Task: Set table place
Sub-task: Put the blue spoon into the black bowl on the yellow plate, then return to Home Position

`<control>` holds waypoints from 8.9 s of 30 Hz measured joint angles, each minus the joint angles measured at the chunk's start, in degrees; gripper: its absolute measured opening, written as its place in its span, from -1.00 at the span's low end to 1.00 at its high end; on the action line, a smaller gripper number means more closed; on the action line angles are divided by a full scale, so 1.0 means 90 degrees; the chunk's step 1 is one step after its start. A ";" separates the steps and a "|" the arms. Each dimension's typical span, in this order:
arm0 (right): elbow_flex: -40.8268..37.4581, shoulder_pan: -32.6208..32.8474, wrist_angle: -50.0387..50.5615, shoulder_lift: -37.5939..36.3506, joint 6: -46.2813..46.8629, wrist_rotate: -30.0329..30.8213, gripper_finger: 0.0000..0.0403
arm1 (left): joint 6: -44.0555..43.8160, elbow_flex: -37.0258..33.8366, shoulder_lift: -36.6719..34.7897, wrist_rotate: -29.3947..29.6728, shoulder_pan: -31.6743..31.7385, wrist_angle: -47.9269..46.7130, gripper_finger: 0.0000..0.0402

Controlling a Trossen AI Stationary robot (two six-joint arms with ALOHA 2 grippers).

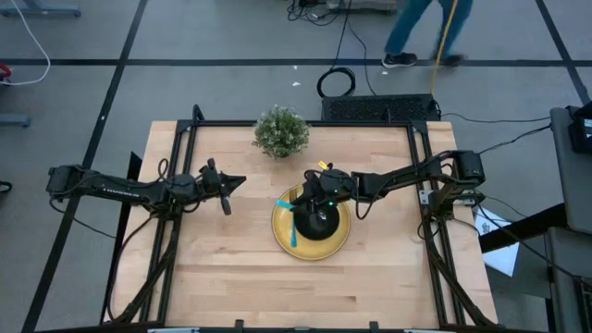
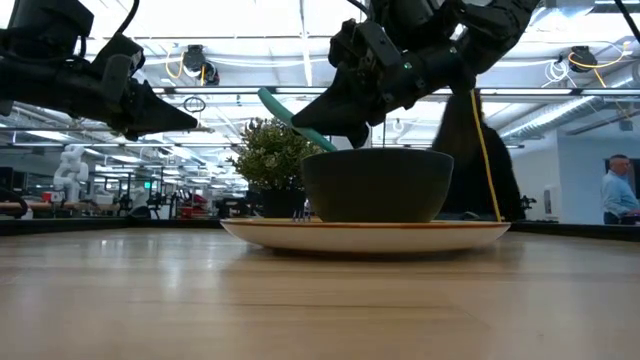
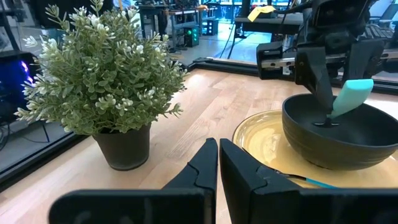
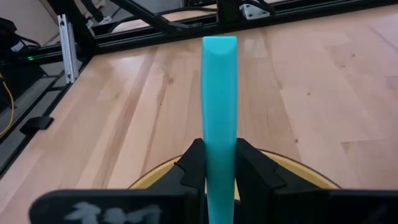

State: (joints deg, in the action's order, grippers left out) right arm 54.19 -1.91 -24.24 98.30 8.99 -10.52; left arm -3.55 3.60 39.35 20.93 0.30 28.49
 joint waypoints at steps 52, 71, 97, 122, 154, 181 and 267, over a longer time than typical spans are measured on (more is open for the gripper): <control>-0.0517 0.0087 -0.0499 0.0036 -0.0012 0.0372 -0.76 | -0.0038 0.0000 0.0000 0.0002 0.0000 0.0007 -0.88; -0.0517 0.0185 -0.0181 0.0036 -0.0597 0.0529 -0.76 | -0.0136 0.0000 0.0000 0.0002 0.0000 0.0007 -0.88; -0.0517 0.0260 -0.0068 0.0036 -0.0944 0.0531 -0.76 | -0.0136 0.0000 0.0000 0.0002 0.0000 0.0007 -0.88; -0.0517 0.0352 0.0037 0.0036 -0.0971 0.0529 -0.73 | -0.0165 0.0000 0.0000 0.0002 0.0000 0.0006 -0.88; -0.0517 0.0352 0.0014 0.0036 -0.0829 0.0478 -0.44 | -0.0180 0.0000 0.0000 0.0002 0.0000 0.0005 -0.88; -0.0478 0.0343 0.0171 -0.0579 -0.0738 0.0155 -0.33 | -0.0285 0.0002 0.0000 0.0002 -0.0005 0.0002 -0.88; -0.0481 -0.0350 0.4891 -0.6771 -0.1248 0.0854 -0.33 | 0.0389 0.0002 0.0000 -0.0003 -0.0005 0.0403 -0.88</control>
State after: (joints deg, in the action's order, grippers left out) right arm 49.87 -5.06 19.78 37.36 -2.24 -2.83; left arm -0.05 3.62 39.35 20.91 0.25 32.12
